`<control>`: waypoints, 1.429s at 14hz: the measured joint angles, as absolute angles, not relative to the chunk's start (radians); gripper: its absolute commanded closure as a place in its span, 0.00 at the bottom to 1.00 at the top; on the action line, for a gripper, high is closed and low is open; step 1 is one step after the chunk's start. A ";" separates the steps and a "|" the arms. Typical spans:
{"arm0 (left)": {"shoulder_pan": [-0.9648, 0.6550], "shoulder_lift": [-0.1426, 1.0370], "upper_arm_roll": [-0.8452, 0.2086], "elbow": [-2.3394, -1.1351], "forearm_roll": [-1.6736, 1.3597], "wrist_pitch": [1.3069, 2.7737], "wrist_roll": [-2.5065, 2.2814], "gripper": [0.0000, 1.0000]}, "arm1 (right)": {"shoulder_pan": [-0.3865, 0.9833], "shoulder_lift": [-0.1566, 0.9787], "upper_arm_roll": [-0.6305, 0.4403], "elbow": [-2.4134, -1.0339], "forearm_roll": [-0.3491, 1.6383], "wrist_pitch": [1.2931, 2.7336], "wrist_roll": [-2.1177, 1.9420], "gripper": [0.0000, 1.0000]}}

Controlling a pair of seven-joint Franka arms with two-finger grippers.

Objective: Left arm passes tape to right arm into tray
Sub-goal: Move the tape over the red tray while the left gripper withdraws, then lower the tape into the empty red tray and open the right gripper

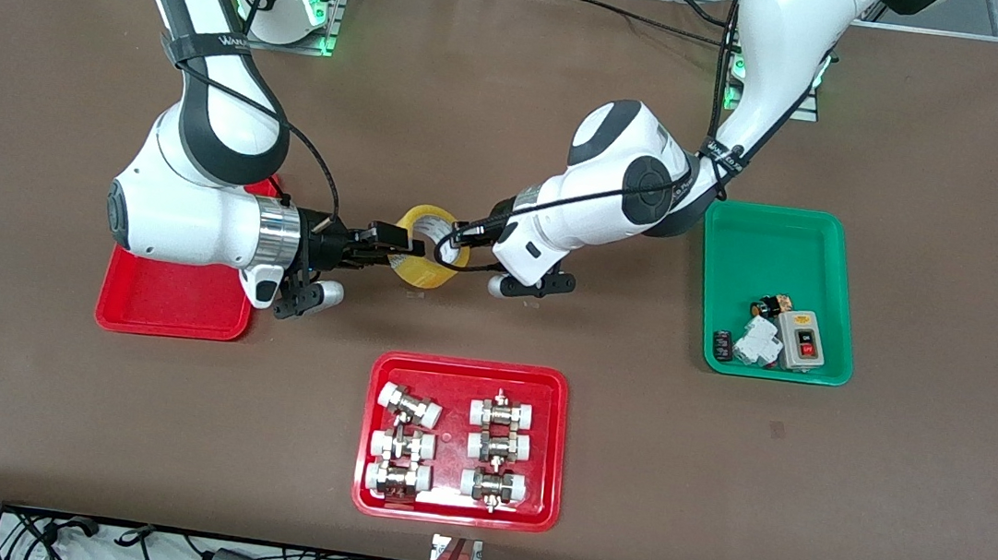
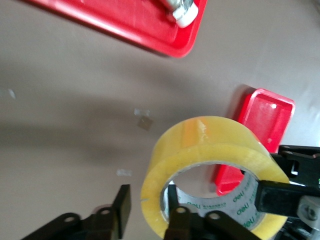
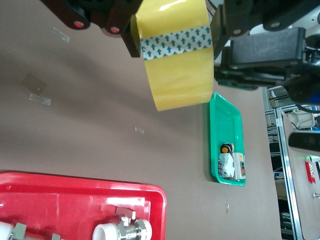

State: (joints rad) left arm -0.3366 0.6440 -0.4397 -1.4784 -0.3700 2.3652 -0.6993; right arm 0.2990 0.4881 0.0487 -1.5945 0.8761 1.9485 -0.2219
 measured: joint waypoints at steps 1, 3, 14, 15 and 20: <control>-0.330 0.644 -0.439 -1.474 -0.343 2.364 -0.699 0.00 | 0.299 0.488 0.048 -1.594 0.876 1.949 -0.222 1.00; -0.309 0.636 -0.435 -1.463 -0.292 2.329 -0.699 0.00 | 0.298 0.488 0.042 -1.594 0.876 1.951 -0.222 1.00; 0.000 0.432 -0.429 -1.437 -0.095 1.786 -0.451 0.00 | -0.120 0.506 0.012 -1.589 0.634 1.524 -0.549 1.00; 0.038 0.417 -0.427 -1.437 -0.085 1.727 -0.379 0.00 | -0.147 0.522 0.012 -1.592 0.605 1.517 -0.584 1.00; 0.197 0.376 -0.422 -1.413 0.001 1.546 -0.141 0.00 | -0.259 0.653 0.011 -1.595 0.530 1.514 -0.787 0.98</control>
State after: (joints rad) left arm 0.1968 0.3756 -0.4223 -1.4135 0.0009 1.5461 -0.1414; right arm -0.2592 0.6526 0.0113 -1.5954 0.5301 1.5141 -0.7870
